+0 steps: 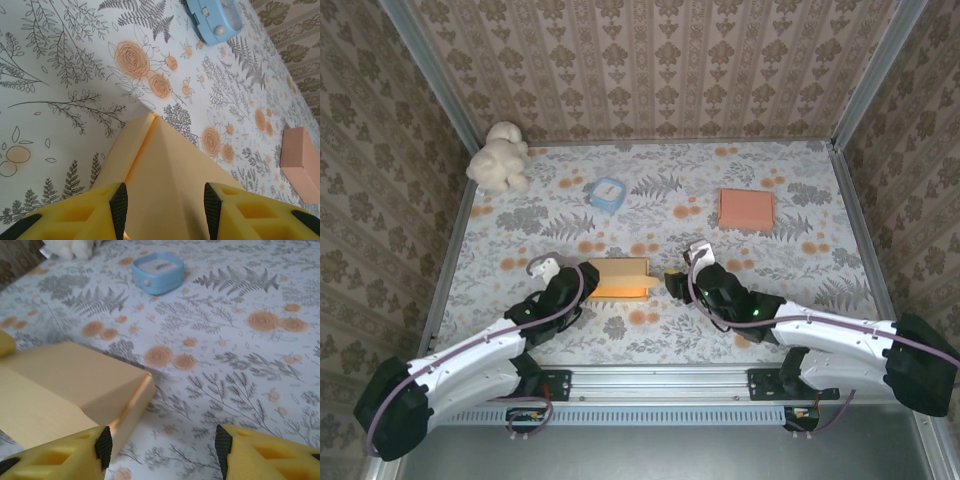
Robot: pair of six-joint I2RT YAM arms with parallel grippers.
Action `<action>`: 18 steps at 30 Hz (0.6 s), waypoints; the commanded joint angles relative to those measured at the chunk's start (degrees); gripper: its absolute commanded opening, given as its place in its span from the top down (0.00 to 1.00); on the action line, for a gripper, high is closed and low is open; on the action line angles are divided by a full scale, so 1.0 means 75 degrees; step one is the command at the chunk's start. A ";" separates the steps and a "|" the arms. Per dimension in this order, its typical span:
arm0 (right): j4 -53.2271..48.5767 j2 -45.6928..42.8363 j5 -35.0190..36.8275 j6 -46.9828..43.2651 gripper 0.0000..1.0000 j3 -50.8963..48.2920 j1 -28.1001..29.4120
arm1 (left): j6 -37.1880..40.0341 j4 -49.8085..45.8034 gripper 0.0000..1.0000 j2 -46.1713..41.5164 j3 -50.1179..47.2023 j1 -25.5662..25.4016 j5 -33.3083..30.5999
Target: Fold the paper box
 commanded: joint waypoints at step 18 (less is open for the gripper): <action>-0.0500 0.4051 0.0260 0.0621 0.32 0.2643 0.0433 | 0.0832 -0.0675 0.41 -0.0156 -0.0102 -0.0143 -0.0422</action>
